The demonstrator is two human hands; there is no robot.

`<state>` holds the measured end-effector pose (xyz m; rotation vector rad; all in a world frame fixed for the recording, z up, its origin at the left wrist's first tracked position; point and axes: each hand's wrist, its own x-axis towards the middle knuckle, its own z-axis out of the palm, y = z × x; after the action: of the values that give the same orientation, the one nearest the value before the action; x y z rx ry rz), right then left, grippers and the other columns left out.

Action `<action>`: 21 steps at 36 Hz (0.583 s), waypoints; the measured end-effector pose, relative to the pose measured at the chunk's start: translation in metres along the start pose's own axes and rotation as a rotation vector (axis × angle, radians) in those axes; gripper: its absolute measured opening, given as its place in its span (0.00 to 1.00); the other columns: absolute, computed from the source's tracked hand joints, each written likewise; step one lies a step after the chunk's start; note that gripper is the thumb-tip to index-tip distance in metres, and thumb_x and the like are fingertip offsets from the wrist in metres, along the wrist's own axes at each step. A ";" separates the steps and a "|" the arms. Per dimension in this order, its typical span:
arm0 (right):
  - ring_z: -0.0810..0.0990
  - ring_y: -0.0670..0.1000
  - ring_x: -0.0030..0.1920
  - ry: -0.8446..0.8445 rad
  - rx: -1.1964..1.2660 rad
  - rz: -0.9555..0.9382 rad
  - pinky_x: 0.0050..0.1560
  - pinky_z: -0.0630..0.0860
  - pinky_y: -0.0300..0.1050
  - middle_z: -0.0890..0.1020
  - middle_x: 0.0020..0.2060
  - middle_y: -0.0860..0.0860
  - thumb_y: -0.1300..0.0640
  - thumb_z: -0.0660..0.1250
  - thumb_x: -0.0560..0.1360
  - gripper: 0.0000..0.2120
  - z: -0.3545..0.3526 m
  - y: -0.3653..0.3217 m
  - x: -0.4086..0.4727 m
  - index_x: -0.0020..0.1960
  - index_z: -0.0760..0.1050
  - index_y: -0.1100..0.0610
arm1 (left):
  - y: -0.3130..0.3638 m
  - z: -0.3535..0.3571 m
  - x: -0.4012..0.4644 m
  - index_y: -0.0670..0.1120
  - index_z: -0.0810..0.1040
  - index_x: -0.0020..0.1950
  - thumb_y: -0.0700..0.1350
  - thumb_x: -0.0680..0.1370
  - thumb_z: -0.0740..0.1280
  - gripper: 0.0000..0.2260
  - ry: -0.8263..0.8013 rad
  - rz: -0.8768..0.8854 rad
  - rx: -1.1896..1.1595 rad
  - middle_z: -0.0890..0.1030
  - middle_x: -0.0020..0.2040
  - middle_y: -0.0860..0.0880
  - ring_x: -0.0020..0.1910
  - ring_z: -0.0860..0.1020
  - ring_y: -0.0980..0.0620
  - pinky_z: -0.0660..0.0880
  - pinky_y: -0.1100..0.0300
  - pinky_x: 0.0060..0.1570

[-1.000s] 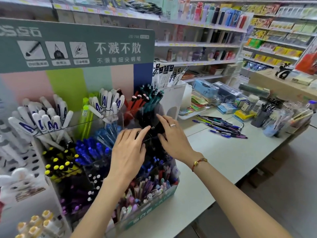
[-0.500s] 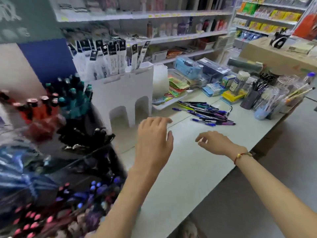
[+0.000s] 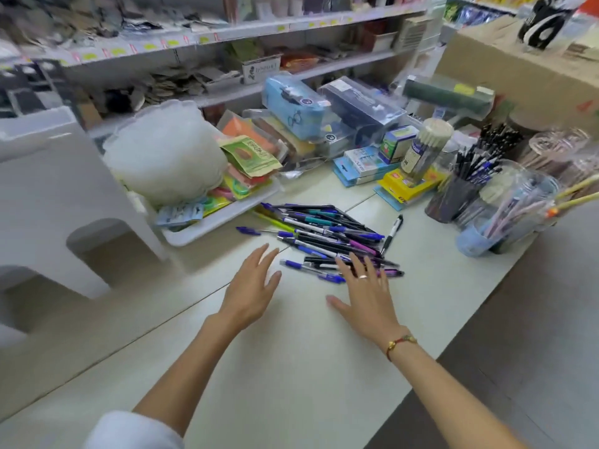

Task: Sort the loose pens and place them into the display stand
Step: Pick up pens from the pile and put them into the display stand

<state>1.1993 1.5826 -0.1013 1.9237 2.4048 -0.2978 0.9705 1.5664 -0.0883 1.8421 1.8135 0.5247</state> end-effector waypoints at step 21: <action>0.64 0.52 0.66 0.197 0.435 -0.216 0.69 0.64 0.51 0.69 0.64 0.53 0.51 0.61 0.78 0.23 0.033 -0.009 0.042 0.72 0.67 0.53 | -0.020 0.017 0.084 0.59 0.71 0.68 0.76 0.60 0.57 0.39 -0.071 0.168 0.261 0.73 0.59 0.55 0.62 0.67 0.52 0.64 0.53 0.62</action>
<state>1.1784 1.6149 -0.1387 1.9182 2.8811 -0.7300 0.9677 1.6481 -0.1205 2.1722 1.7575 0.2871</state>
